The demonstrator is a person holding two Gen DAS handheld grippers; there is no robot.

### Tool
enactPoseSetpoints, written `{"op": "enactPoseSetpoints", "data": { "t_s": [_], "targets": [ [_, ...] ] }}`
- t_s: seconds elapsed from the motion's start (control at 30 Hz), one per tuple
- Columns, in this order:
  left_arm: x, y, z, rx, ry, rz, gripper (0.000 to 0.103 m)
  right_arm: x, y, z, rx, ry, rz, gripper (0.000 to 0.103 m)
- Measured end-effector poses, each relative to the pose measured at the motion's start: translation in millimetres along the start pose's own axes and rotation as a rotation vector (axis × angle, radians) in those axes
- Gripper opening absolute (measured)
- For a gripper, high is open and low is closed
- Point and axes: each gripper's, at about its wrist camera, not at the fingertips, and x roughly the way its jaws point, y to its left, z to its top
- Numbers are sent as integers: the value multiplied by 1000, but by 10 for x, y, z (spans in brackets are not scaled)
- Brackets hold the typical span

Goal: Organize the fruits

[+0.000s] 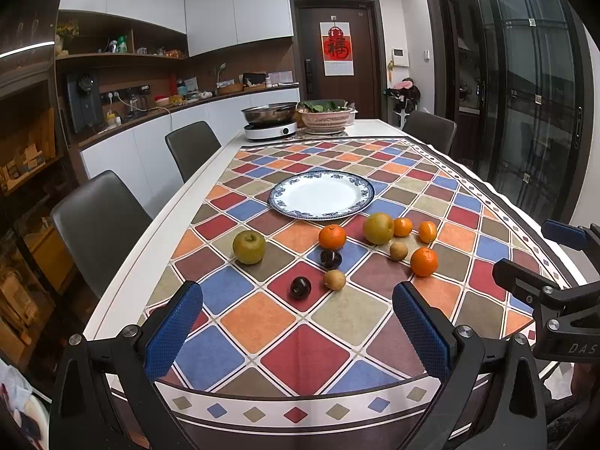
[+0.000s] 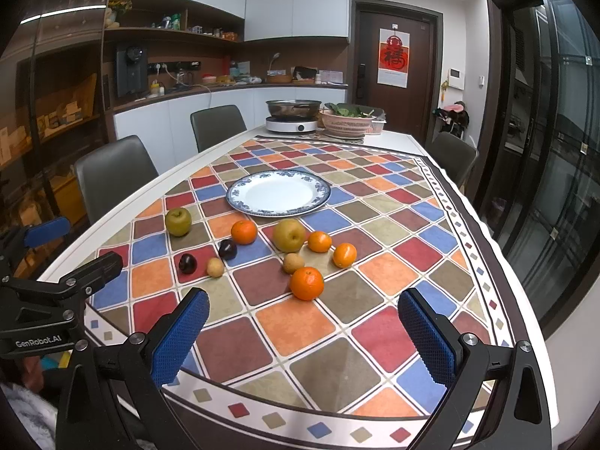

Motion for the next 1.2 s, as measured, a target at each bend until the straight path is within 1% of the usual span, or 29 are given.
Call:
{"op": "enactPoseSetpoints", "data": {
  "t_s": [1.2],
  "targets": [
    [-16, 4, 5, 0, -3, 1, 103, 16, 13, -8, -3, 2, -1, 102]
  ]
}}
